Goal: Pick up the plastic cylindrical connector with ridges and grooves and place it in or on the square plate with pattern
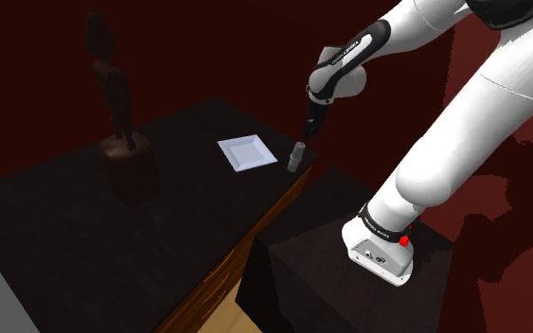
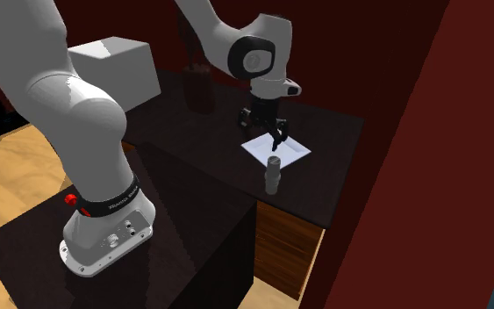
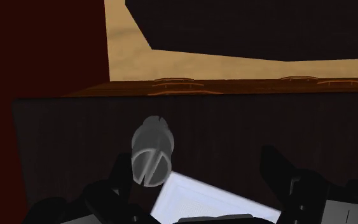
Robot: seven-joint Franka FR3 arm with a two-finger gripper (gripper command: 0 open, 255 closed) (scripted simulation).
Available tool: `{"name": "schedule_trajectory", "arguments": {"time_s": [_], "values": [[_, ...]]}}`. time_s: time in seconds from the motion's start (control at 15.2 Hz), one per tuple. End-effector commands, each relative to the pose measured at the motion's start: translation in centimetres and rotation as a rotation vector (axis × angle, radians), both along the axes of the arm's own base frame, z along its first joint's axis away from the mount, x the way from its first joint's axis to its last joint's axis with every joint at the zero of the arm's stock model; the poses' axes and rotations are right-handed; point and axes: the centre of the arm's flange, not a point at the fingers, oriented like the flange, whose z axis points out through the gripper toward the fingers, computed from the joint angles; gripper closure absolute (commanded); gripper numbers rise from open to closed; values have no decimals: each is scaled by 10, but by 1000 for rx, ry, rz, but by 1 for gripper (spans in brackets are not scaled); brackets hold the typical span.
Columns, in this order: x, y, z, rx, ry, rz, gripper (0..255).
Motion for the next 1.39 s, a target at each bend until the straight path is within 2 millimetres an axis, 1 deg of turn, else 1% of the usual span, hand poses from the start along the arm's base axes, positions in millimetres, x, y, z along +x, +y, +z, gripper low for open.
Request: {"name": "schedule_trajectory", "arguments": {"time_s": [0.0, 0.26, 0.33, 0.73, 0.79, 1.32], "values": [[8, -13, -23, 0, -2, 8, 0], [23, -35, -69, 4, -4, 24, 0], [24, -36, -70, 4, -4, 24, 0], [21, -35, -101, 4, -4, 24, 0], [20, -35, -110, 4, -4, 24, 0], [20, -35, -110, 4, -4, 24, 0]]}}
